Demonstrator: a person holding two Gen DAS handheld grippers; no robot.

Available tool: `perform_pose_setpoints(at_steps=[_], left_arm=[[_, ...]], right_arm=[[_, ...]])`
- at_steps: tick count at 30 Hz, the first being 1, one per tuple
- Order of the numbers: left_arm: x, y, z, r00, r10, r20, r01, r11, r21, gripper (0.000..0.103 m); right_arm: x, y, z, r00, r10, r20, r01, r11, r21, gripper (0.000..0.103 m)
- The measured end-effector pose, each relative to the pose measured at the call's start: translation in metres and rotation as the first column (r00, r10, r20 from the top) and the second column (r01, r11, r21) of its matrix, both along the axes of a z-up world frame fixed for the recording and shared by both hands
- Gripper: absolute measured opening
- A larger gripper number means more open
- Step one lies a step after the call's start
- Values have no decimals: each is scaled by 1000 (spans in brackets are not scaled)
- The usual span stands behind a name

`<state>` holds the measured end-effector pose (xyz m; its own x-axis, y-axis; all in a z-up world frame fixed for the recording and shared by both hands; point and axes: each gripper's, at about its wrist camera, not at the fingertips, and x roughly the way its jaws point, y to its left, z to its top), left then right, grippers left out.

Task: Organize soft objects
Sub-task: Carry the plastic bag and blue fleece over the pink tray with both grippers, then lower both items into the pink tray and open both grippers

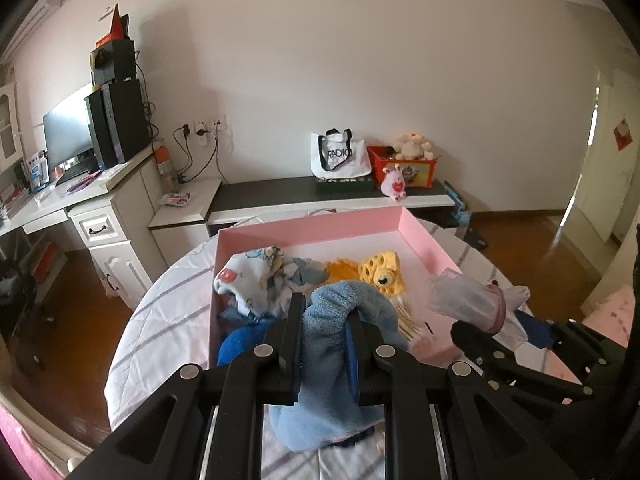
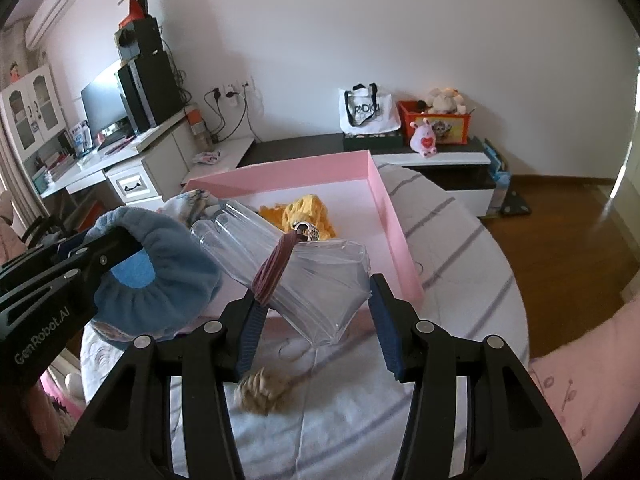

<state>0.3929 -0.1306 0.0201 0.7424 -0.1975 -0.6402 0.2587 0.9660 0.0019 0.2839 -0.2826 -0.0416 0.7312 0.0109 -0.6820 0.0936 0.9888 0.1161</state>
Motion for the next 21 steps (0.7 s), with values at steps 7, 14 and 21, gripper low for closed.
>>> perform_pose_setpoints(at_steps=[7, 14, 21], left_arm=[[55, -10, -27, 998, 20, -55, -20, 1000, 0, 14], [89, -8, -51, 993, 19, -114, -21, 1000, -11, 15], [90, 3, -54, 995, 51, -91, -53, 998, -19, 68]], right_arm=[[34, -4, -25, 998, 19, -60, -18, 1000, 25, 47], [55, -3, -43, 994, 38, -104, -33, 998, 47, 48], [57, -6, -46, 995, 29, -99, -23, 998, 66, 51]])
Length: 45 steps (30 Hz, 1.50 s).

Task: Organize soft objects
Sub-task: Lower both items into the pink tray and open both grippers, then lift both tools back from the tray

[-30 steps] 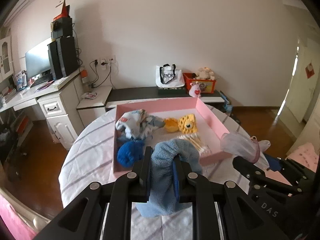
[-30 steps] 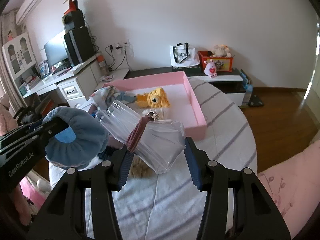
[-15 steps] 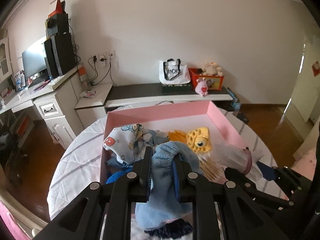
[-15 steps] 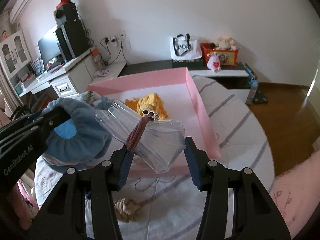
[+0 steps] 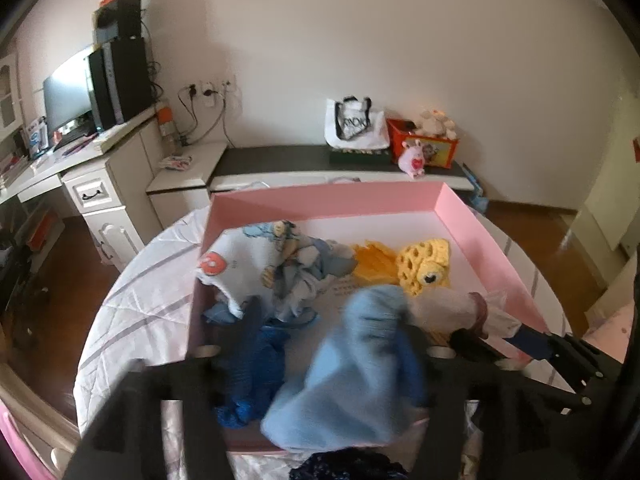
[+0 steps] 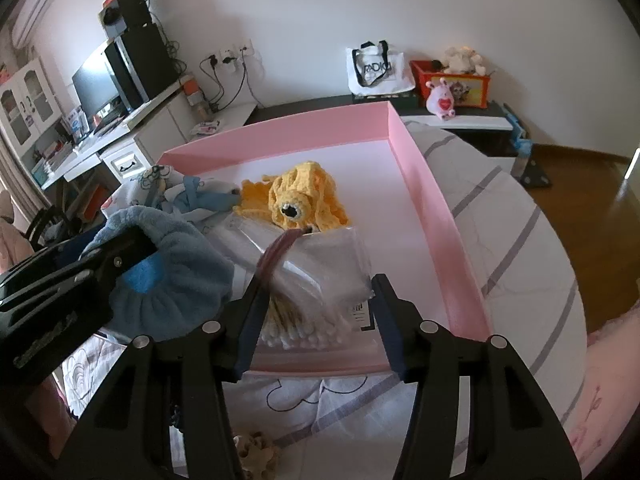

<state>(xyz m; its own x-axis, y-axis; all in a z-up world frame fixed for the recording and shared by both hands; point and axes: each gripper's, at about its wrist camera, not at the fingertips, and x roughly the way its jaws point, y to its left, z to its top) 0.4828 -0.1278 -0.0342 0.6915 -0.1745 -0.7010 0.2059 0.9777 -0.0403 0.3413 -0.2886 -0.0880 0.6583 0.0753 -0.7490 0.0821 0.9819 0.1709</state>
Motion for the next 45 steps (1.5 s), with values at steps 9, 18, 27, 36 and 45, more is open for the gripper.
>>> perform_pose_setpoints(at_steps=[9, 18, 27, 36, 45], left_arm=[[-11, 13, -8, 999, 51, 5, -51, 999, -10, 95], [-18, 24, -4, 999, 48, -22, -48, 998, -39, 103], [-32, 35, 6, 997, 71, -27, -72, 997, -42, 103], [-52, 39, 13, 997, 69, -25, -69, 997, -34, 103], [-79, 46, 23, 997, 79, -18, -79, 996, -30, 103]], right_arm=[[-9, -6, 5, 999, -42, 29, 42, 999, 1, 77], [-14, -13, 9, 997, -71, 35, 70, 997, 7, 83], [-24, -14, 13, 996, -84, 42, 84, 996, -2, 84], [-36, -3, 20, 996, -81, 39, 81, 997, -17, 86], [-58, 8, 31, 995, -81, 53, 83, 996, -31, 88]])
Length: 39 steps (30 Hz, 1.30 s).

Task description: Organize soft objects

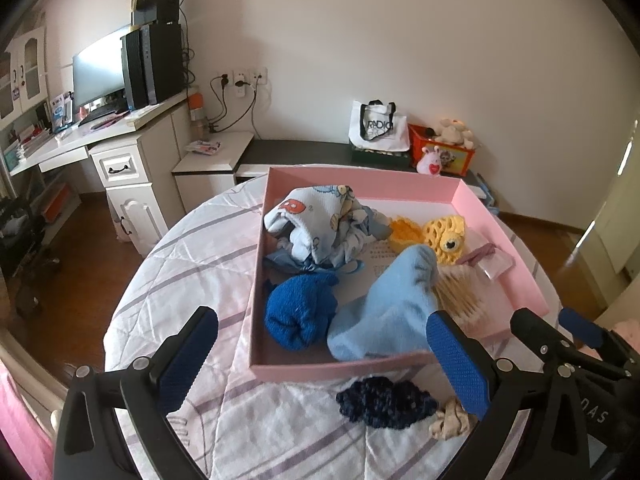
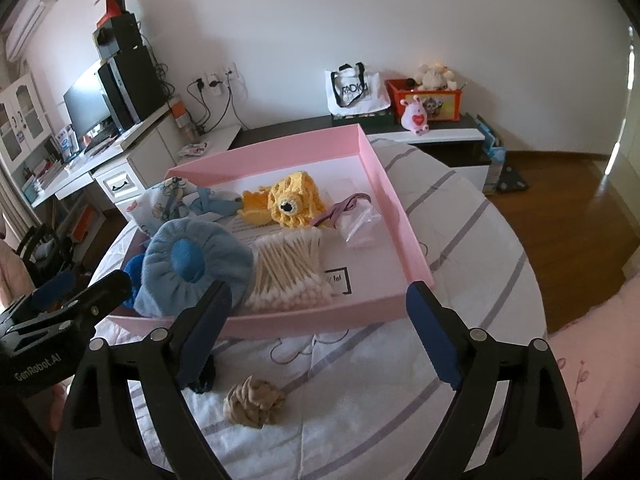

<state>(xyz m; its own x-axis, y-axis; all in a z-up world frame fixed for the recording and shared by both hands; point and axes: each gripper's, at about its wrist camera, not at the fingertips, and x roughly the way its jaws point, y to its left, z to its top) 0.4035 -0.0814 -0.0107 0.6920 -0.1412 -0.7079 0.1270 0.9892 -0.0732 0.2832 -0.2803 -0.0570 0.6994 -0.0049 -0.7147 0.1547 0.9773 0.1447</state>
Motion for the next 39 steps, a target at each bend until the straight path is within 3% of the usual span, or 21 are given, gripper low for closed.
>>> perform_pose_setpoints(at_steps=[23, 39], left_arm=[[-120, 25, 56, 993, 18, 116, -18, 1000, 6, 103], [-203, 36, 96, 973, 25, 231, -25, 1000, 0, 103]], right_arm=[[-89, 32, 54, 995, -7, 96, 15, 996, -85, 103], [-153, 49, 96, 980, 19, 198, 9, 990, -140, 103]])
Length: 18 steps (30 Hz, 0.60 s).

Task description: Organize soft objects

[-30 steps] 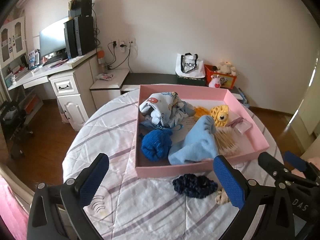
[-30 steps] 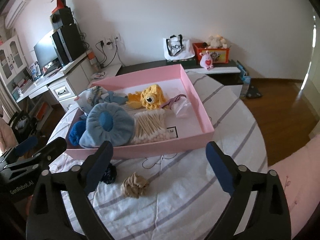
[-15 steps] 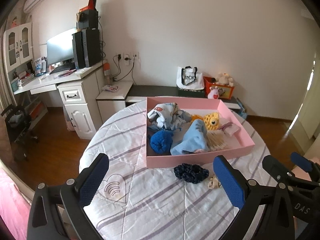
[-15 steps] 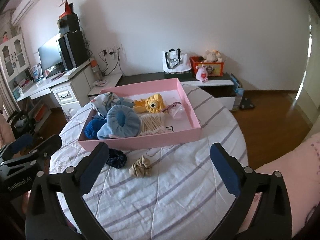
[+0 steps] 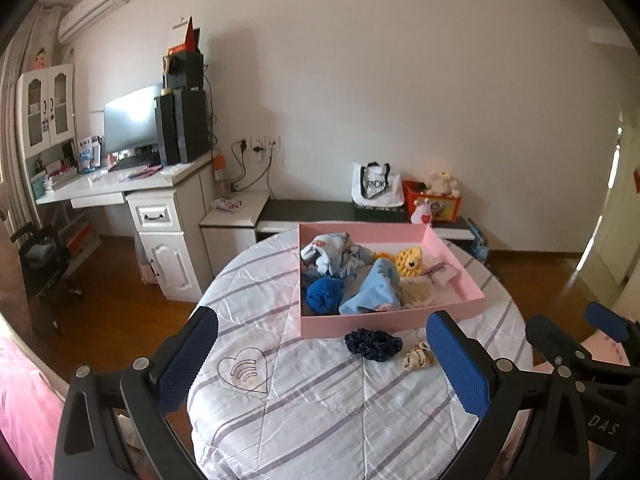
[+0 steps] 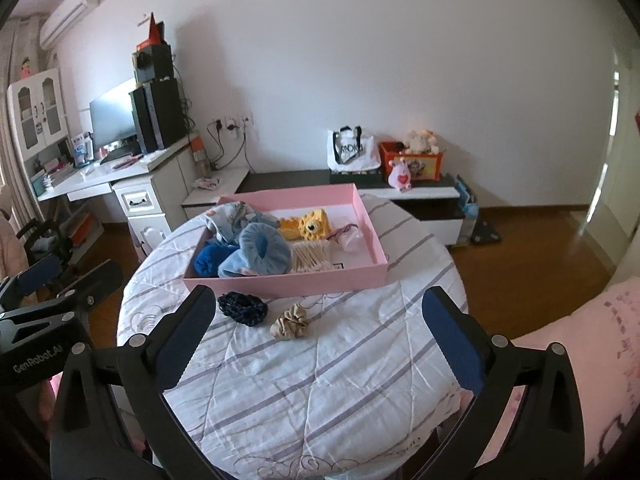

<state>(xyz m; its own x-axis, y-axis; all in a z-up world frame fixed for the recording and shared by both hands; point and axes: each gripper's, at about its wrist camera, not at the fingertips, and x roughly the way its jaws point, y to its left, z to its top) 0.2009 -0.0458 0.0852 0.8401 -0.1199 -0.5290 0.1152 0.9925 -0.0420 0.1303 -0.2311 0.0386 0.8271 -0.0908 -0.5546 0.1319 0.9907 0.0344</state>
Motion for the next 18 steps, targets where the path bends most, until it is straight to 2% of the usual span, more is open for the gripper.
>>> perform_pose_setpoints(at_steps=[18], left_arm=[[-79, 7, 27, 988, 14, 155, -16, 1000, 12, 103]], right_arm=[[-55, 17, 43, 987, 16, 159, -8, 999, -52, 103]])
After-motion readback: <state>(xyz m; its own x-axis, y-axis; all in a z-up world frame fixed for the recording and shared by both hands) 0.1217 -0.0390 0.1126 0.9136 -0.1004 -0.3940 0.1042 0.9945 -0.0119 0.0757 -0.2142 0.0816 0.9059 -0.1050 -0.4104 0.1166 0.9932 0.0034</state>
